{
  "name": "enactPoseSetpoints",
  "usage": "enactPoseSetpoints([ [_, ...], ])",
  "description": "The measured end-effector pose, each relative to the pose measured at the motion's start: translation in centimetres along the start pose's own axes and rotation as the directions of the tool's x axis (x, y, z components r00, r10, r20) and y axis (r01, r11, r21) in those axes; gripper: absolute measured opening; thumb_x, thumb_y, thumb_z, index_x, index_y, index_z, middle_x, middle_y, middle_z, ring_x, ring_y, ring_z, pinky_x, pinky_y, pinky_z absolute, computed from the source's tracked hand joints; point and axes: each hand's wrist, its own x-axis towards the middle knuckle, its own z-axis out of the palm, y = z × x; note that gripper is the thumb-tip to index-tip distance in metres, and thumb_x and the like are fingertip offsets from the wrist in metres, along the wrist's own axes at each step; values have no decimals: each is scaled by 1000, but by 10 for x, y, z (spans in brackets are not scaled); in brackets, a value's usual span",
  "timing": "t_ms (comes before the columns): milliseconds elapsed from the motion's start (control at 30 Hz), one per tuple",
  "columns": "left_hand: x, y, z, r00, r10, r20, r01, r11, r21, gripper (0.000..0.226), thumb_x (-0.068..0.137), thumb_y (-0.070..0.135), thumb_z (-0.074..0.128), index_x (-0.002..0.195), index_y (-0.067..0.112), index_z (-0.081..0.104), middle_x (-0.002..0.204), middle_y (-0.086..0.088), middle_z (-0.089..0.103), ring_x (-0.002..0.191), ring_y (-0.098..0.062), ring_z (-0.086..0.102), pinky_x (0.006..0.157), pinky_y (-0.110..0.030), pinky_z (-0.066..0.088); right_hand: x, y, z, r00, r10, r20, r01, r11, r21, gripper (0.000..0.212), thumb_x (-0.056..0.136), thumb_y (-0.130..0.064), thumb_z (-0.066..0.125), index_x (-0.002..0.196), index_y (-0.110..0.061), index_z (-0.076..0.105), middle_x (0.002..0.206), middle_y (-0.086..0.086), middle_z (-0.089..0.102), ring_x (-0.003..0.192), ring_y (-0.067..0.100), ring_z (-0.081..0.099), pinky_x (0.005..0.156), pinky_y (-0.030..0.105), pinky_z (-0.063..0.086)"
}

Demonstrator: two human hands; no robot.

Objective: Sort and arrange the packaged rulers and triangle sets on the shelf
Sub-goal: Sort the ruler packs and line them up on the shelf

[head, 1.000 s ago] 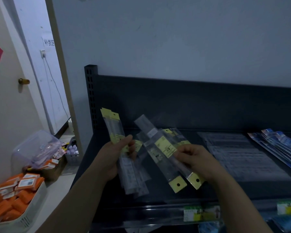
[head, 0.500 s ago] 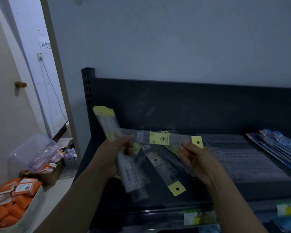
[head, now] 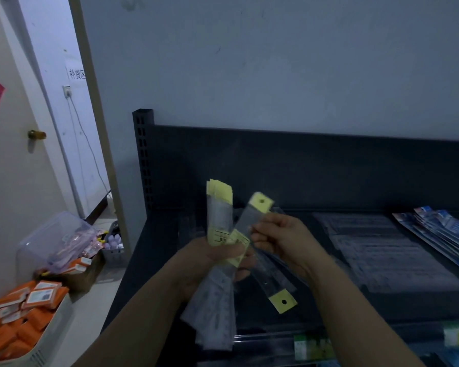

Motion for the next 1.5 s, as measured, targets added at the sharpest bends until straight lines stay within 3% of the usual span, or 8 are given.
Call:
enactPoseSetpoints([
  [100, 3, 4, -10, 989, 74, -130, -86, 992, -87, 23, 87, -4, 57, 107, -12, 62, 100, -22, 69, 74, -22, 71, 62, -29, 60, 0, 7, -8, 994, -37, -103, -2, 934, -358, 21, 82, -8, 71, 101, -3, 62, 77, 8, 65, 59, 12, 62, 58, 23, 54],
  [200, 2, 10, -27, 971, 89, -222, -120, 985, -127, 22, 90, -3, 51, 106, -14, 62, 105, -25, 67, 71, -22, 70, 61, -29, 60, -4, 17, -22, 996, -44, -79, -51, 448, -892, 37, 68, -36, 83, 93, -12, 68, 86, 1, 68, 78, 13, 65, 75, 34, 55],
  [367, -1, 9, -33, 969, 62, -240, -105, 980, -172, 24, 92, -3, 47, 109, -14, 58, 86, -20, 69, 60, -20, 70, 51, -28, 57, -11, 20, -14, 999, 3, -37, -36, 274, -961, 31, 64, -40, 81, 64, -16, 61, 62, -6, 59, 58, 9, 57, 53, 26, 47],
  [700, -3, 10, -33, 969, 48, -243, -93, 980, -177, 29, 92, -1, 47, 118, -14, 55, 93, -21, 69, 63, -21, 71, 50, -28, 57, -7, 26, -32, 987, -81, -141, -76, 535, -841, 18, 81, -17, 66, 68, -6, 60, 58, 3, 64, 55, 19, 59, 53, 30, 46],
  [867, -4, 12, -33, 964, 55, -259, -102, 980, -173, 25, 87, 15, 59, 99, -6, 65, 90, -17, 71, 64, -20, 70, 56, -29, 59, -19, 11, -44, 992, -15, -126, -9, 983, -185, 8, 89, -5, 61, 83, -1, 59, 68, 14, 61, 54, 20, 61, 49, 27, 50],
  [1100, -11, 21, -21, 974, 125, -190, -148, 982, -116, 48, 83, 47, 58, 94, 1, 65, 83, -15, 71, 65, -23, 67, 60, -32, 58, -33, 0, -64, 990, 142, 27, -126, 939, -320, 14, 73, -8, 73, 85, -6, 66, 64, 6, 64, 47, 15, 58, 41, 21, 40],
  [1300, -18, 20, -17, 976, 88, -198, -84, 996, 28, 13, 89, 11, 58, 94, 2, 65, 80, -17, 70, 54, -22, 67, 45, -29, 55, -19, 2, -70, 979, -3, -204, 15, 998, 61, 18, 73, 0, 72, 88, -6, 63, 63, 4, 58, 48, 10, 50, 41, 19, 41],
  [1500, -14, 9, -8, 996, -85, -41, 85, 996, 4, 43, 73, 18, 69, 106, -10, 63, 106, -25, 68, 81, -31, 71, 61, -38, 60, -7, 5, -50, 979, -23, -201, 40, 996, 84, 10, 80, 3, 68, 81, -2, 60, 56, 3, 58, 47, 8, 52, 44, 17, 46],
])
